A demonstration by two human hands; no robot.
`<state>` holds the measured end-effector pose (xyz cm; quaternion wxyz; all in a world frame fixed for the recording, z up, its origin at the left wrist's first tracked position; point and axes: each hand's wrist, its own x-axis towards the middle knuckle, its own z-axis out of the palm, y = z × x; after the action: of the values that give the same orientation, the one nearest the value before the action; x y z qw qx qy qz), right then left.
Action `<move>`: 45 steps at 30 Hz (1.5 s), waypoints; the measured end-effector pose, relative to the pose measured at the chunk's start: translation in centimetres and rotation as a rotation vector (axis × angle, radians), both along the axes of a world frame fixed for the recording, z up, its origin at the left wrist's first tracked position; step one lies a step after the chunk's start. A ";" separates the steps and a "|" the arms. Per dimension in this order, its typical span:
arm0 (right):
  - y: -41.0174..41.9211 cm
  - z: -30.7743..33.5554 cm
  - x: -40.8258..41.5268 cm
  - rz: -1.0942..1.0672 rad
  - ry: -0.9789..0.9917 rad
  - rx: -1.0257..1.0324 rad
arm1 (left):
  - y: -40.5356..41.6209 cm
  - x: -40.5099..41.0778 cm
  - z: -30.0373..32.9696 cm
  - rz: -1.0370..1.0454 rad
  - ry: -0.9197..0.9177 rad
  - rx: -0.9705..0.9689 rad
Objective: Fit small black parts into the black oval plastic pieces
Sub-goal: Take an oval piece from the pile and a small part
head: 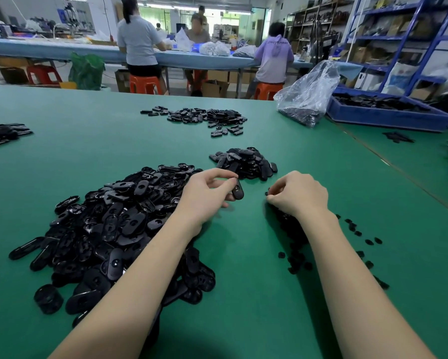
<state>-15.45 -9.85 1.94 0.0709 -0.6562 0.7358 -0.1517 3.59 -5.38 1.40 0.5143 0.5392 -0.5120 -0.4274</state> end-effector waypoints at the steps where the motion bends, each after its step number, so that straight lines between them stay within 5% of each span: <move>1: 0.0 0.0 0.1 -0.016 -0.004 0.006 | 0.0 0.0 0.0 0.003 0.031 0.015; 15: 0.5 -0.2 1.7 -0.059 0.038 -0.037 | -0.4 0.0 -0.6 0.041 0.217 0.029; 20: 0.5 1.9 1.9 0.160 -0.556 -0.003 | -0.4 0.1 -0.6 0.061 0.222 -0.010; 24: 1.1 3.0 2.4 0.272 -0.731 -0.014 | -0.2 0.0 -0.5 0.044 0.202 -0.023; 35: 1.5 3.3 2.8 0.420 -0.724 0.039 | -0.5 0.1 -0.4 -0.004 0.123 -0.025; 45: 0.9 2.7 2.7 0.331 -0.677 -0.009 | -0.6 -0.1 -0.1 -0.106 0.420 0.018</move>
<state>-12.77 -8.99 4.67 0.3308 -0.6792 0.5541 -0.3495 3.45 -6.02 1.31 0.5817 0.4154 -0.4174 -0.5611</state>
